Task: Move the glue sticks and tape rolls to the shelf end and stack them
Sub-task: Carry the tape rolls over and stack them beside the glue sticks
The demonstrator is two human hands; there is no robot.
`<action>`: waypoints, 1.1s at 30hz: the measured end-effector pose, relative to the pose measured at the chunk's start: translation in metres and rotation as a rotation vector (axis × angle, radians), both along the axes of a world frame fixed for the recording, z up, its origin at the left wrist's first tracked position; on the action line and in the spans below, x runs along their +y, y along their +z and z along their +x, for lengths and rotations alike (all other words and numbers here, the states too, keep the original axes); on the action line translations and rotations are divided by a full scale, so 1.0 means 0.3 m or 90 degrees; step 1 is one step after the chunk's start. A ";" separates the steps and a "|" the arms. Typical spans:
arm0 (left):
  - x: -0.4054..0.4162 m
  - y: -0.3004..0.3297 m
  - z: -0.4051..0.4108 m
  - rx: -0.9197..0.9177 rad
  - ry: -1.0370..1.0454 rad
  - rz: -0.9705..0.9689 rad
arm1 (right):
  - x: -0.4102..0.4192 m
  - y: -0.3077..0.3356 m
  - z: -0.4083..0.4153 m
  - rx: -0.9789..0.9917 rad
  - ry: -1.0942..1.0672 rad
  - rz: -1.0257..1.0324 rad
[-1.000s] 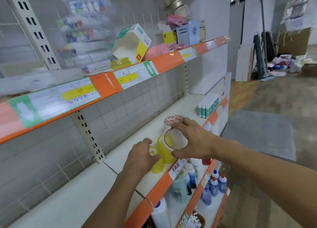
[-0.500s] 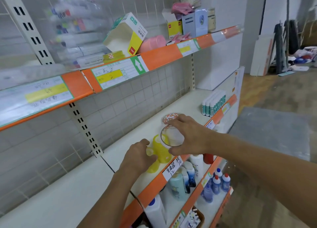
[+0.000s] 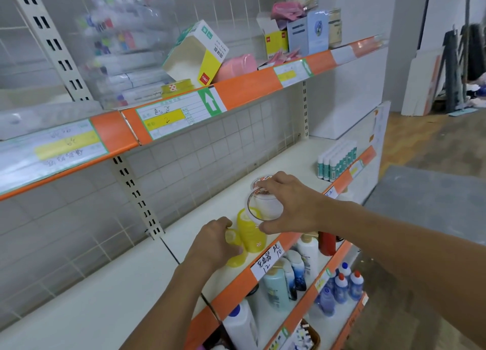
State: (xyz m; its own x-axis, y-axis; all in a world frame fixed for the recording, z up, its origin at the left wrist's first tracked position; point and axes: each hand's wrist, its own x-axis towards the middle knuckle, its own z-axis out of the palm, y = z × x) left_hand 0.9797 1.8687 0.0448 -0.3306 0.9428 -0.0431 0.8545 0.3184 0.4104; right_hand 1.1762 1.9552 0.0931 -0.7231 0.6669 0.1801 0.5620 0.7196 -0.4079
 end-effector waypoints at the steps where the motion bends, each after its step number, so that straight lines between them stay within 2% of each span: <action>1: 0.001 0.000 0.001 0.001 0.002 0.001 | 0.001 -0.001 0.001 0.000 0.004 -0.003; 21: 0.052 -0.018 0.065 -0.048 0.125 -0.005 | 0.076 0.002 0.064 0.027 0.048 0.011; 33: 0.086 -0.008 0.101 -0.068 0.087 0.086 | 0.083 0.005 0.097 0.026 0.026 0.013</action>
State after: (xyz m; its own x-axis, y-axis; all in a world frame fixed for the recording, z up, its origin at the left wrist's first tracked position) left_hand 1.0099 1.8945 0.0424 -0.4558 0.8892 0.0386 0.7567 0.3643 0.5428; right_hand 1.2053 1.9800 0.0945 -0.7415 0.6327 0.2233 0.5150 0.7500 -0.4152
